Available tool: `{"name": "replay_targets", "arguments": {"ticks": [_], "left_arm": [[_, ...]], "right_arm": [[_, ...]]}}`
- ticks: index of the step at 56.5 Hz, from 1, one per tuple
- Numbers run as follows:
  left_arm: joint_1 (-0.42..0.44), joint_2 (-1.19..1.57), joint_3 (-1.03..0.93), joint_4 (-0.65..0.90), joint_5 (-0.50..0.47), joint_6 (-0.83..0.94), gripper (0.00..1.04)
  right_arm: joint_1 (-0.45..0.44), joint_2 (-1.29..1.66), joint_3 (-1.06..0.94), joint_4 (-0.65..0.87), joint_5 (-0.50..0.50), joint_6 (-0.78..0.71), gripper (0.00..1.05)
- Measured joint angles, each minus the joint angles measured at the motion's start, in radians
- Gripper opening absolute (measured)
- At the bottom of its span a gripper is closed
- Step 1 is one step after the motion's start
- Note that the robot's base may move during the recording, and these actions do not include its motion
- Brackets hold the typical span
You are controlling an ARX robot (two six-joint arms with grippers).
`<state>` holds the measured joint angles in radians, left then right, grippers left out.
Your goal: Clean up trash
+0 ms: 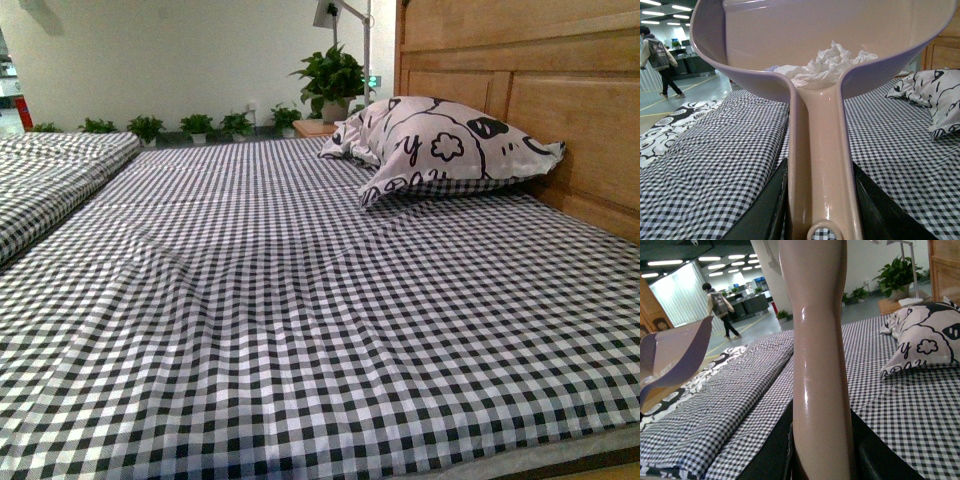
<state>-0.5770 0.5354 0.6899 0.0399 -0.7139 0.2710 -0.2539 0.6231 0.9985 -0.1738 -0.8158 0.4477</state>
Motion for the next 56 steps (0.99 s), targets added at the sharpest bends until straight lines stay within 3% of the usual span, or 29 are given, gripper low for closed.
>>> {"name": "replay_targets", "arguments": {"ticks": [56], "left_arm": [[0.0, 0.0, 0.0, 0.0, 0.0, 0.0, 0.29]], "right_arm": [[0.0, 0.0, 0.0, 0.0, 0.0, 0.0, 0.2]]}}
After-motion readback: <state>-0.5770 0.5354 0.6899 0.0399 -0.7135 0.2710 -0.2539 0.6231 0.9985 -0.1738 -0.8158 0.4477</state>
